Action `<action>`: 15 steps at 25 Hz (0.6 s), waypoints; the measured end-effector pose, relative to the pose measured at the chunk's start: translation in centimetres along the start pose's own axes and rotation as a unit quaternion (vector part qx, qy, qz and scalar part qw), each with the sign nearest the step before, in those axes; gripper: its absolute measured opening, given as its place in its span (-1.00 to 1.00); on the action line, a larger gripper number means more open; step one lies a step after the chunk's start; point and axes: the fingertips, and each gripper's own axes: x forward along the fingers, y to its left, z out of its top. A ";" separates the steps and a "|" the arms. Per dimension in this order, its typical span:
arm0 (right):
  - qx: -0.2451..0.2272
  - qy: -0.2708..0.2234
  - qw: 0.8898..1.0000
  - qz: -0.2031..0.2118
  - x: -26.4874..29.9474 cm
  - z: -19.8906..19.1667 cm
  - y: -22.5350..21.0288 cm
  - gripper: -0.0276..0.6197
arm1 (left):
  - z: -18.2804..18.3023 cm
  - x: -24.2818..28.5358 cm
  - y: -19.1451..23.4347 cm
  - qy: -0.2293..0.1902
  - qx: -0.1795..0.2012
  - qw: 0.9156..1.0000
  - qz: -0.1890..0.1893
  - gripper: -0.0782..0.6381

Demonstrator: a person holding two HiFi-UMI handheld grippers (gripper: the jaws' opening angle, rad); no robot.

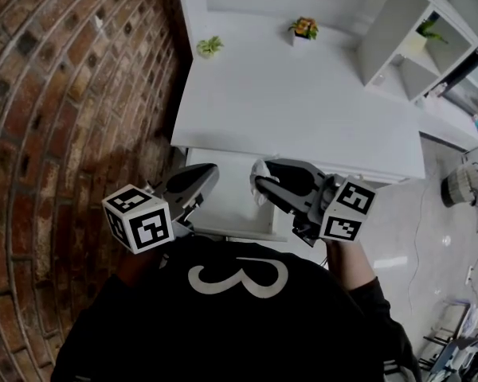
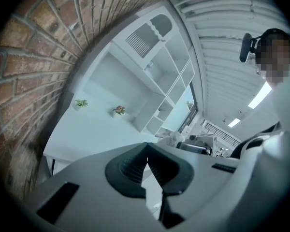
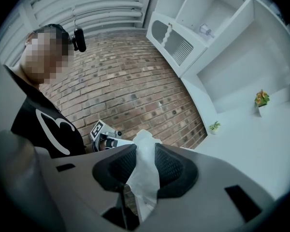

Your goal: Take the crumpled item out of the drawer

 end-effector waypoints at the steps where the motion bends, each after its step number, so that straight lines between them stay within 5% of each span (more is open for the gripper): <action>1: -0.001 -0.001 1.000 -0.001 0.0 0.0 0.0 -0.53 | 0.0 0.0 0.0 0.000 0.000 1.000 -0.001 -0.77; 15: 0.008 0.005 1.000 -0.008 0.3 -1.3 -0.2 -0.54 | -0.8 -0.1 0.7 0.002 -0.006 1.000 -0.005 -0.77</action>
